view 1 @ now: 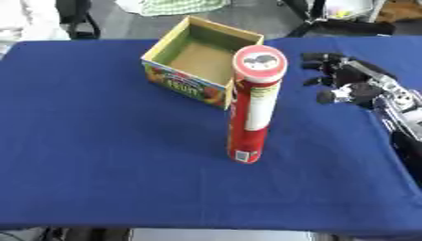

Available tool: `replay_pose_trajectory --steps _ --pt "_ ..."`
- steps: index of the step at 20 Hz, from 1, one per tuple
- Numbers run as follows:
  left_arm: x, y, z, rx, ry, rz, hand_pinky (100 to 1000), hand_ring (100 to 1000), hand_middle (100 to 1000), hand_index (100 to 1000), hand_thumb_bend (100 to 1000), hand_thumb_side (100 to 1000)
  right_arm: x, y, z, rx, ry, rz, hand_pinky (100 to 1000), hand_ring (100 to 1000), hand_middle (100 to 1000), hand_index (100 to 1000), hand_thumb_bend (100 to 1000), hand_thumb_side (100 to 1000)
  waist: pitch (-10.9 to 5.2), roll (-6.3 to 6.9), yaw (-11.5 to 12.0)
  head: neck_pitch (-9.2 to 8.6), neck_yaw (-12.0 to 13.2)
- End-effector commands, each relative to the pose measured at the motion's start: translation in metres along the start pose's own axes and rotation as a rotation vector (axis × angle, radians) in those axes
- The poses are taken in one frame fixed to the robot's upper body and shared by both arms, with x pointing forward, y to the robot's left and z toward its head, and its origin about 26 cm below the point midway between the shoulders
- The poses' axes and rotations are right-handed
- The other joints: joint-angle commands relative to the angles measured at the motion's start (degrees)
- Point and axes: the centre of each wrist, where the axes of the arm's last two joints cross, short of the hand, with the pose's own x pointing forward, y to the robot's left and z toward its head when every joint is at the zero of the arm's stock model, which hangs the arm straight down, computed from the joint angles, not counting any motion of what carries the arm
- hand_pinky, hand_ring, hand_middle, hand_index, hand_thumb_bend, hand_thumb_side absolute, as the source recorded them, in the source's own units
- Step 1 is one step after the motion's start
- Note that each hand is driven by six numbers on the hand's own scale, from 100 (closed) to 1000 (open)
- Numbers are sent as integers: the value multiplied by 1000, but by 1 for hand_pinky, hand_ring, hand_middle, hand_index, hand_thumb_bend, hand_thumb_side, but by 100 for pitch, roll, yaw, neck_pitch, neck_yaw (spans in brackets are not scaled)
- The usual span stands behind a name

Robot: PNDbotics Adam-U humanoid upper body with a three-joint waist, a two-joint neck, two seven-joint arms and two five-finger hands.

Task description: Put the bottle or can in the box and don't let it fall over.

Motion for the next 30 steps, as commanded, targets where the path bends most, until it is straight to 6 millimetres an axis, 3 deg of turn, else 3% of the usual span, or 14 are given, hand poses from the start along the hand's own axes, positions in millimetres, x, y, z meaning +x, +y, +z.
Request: replay_pose_trajectory --steps 1,30 --pt "10 4 -5 -9 -32 -22 714 1000 903 840 504 877 12 -3 -2 14 -22 26 803 1000 1000 870 935 319 -56 2 12 30 5" --pt "9 2 -5 -20 -29 -13 714 1000 904 840 502 878 15 29 -29 123 -40 13 808 1000 1000 906 967 347 -36 -5 69 30 -22"
